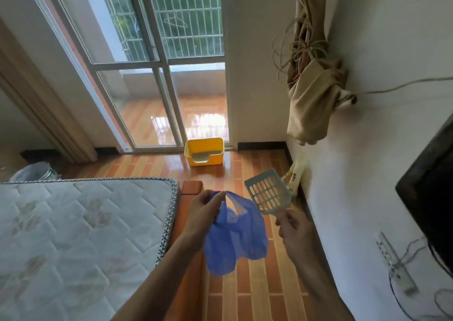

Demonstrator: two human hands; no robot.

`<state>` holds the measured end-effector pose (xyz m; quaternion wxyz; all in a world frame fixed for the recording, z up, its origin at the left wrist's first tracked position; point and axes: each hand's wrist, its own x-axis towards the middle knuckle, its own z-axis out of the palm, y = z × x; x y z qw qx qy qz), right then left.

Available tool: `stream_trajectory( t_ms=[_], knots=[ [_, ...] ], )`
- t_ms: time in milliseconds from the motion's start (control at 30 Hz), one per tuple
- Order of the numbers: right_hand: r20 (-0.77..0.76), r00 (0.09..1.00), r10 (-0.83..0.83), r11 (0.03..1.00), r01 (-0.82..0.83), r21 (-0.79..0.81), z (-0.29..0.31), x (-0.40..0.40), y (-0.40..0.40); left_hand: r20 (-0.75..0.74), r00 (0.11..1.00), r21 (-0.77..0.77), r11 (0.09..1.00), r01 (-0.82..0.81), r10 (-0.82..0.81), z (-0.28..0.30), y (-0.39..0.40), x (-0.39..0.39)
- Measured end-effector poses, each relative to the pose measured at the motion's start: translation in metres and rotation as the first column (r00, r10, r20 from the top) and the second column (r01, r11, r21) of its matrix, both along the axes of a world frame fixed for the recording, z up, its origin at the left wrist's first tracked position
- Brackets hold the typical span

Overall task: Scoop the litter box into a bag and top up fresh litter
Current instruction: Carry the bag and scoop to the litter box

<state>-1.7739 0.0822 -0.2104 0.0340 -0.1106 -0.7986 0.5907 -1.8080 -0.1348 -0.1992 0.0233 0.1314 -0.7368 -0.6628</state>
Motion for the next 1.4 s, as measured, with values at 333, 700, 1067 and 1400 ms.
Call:
stream_trajectory(
  t_ms=[333,700,1067,1400],
  knots=[
    [0.051,0.999,0.0,1.0,-0.002,0.028,-0.008,-0.17,-0.04,0.018,1.0,0.068,0.998,-0.015,0.014,-0.007,-0.036,-0.172],
    [0.101,0.993,-0.068,0.996,0.074,-0.054,-0.03,-0.366,-0.103,0.051,0.998,0.203,0.979,0.029,-0.04,-0.017,-0.086,-0.349],
    [0.077,0.996,0.041,0.998,-0.037,-0.052,-0.026,-0.515,-0.152,0.121,0.988,0.251,0.961,-0.12,0.092,-0.048,-0.138,-0.49],
    [0.133,0.97,0.202,0.978,-0.193,-0.075,-0.052,-0.676,-0.17,0.194,0.951,0.099,0.96,-0.262,0.24,-0.076,-0.169,-0.615]
  ],
)
